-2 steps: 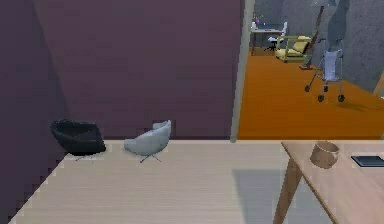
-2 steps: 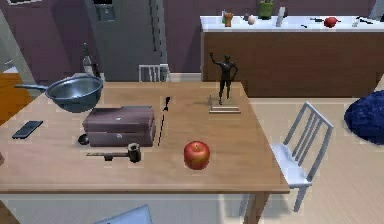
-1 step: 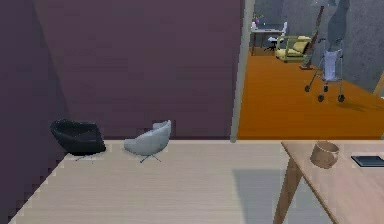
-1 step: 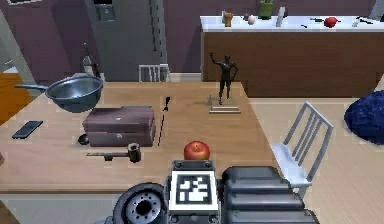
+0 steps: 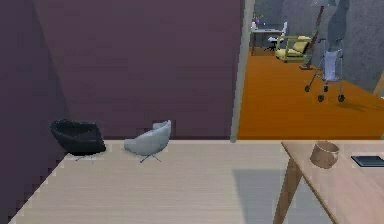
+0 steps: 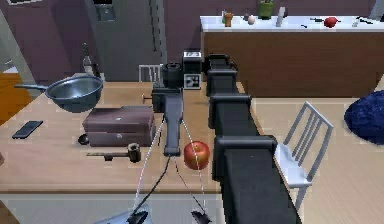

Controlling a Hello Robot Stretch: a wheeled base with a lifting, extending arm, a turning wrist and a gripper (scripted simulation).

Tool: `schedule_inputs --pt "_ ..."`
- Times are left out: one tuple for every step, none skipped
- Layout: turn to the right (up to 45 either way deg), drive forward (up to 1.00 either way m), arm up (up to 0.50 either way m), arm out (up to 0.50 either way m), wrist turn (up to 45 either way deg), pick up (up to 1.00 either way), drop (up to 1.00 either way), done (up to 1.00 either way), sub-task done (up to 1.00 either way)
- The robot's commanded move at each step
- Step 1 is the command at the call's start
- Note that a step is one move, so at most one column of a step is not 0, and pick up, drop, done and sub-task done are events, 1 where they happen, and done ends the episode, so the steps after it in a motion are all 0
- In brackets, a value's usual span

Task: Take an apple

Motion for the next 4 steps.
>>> schedule_inputs --pt "0.0 0.00 0.00 0.00 45.0 0.00 0.00 0.00 0.00" --pt "0.0 0.00 0.00 0.00 45.0 0.00 0.00 0.00 0.00" --pt "0.0 0.00 0.00 0.00 45.0 0.00 0.00 0.00 0.00" --pt "0.0 0.00 0.00 0.00 45.0 0.00 0.00 0.00 0.00"
